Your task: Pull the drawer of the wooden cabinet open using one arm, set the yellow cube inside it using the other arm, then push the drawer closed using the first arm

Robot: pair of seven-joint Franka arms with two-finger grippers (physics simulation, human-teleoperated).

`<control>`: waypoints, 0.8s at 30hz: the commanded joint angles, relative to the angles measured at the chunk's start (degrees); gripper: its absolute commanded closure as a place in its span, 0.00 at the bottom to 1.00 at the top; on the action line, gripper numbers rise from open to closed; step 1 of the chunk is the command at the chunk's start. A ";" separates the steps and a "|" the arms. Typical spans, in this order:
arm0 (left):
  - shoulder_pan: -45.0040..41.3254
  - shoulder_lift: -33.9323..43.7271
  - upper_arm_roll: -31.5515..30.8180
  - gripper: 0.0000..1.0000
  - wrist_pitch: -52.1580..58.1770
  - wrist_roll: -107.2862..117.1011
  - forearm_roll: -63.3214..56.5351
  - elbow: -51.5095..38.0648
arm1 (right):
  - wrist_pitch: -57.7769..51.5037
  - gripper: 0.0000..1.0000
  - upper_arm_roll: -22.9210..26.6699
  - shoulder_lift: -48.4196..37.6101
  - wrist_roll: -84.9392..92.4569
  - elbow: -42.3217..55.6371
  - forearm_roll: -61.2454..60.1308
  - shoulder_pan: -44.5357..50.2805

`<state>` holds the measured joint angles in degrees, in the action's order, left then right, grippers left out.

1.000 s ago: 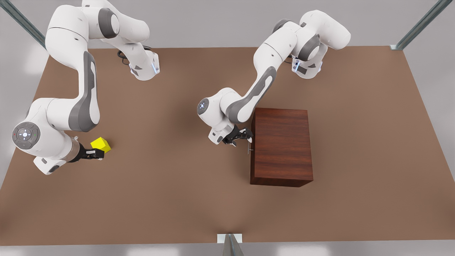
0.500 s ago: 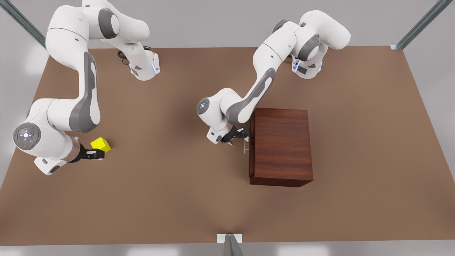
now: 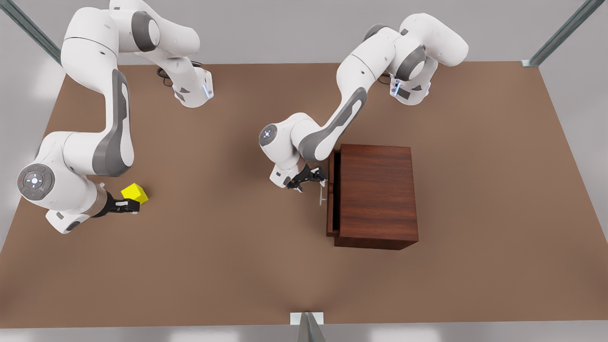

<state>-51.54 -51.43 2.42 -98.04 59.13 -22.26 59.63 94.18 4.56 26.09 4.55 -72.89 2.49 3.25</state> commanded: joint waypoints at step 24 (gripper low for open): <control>-1.63 -0.86 -1.81 0.01 -7.07 11.27 0.11 -1.35 | 0.21 0.00 0.01 -0.08 0.02 0.03 -0.11 -0.09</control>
<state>-52.80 -52.29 0.98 -104.14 65.11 -22.39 58.18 94.43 4.56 26.09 4.54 -72.89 2.44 3.17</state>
